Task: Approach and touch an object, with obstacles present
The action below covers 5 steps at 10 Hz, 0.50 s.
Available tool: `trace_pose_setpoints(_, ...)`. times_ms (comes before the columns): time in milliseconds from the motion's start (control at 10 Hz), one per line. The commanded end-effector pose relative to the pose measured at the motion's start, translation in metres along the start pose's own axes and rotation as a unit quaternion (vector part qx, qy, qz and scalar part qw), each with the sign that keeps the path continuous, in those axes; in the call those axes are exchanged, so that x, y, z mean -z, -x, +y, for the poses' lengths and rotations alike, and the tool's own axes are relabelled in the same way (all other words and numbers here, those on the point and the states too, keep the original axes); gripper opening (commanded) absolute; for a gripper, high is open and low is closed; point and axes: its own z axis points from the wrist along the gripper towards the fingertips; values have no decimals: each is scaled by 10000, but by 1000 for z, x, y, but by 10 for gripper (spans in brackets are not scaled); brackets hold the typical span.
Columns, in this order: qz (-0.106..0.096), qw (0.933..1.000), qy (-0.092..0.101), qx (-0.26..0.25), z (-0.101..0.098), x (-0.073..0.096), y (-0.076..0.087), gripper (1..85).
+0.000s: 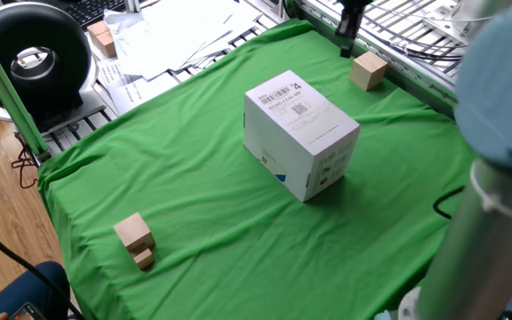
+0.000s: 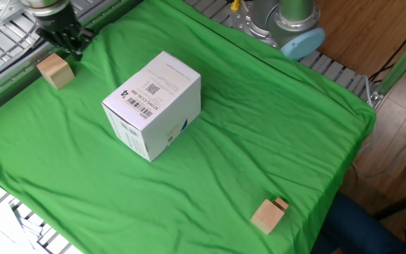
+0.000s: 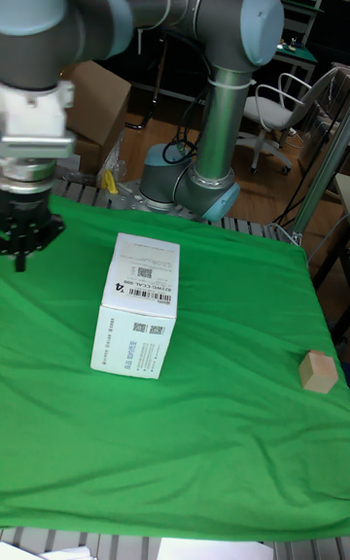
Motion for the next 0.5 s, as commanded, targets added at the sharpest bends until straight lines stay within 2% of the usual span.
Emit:
trace_pose_setpoints(0,-217,9993,-65,291,-44,-39,-24,23)
trace_pose_setpoints(100,-269,9992,47,281,-42,-50,-31,23)
trace_pose_setpoints(200,-309,9989,22,350,-46,-60,-36,23)
trace_pose_setpoints(400,-257,9982,81,543,-46,-67,-50,23)
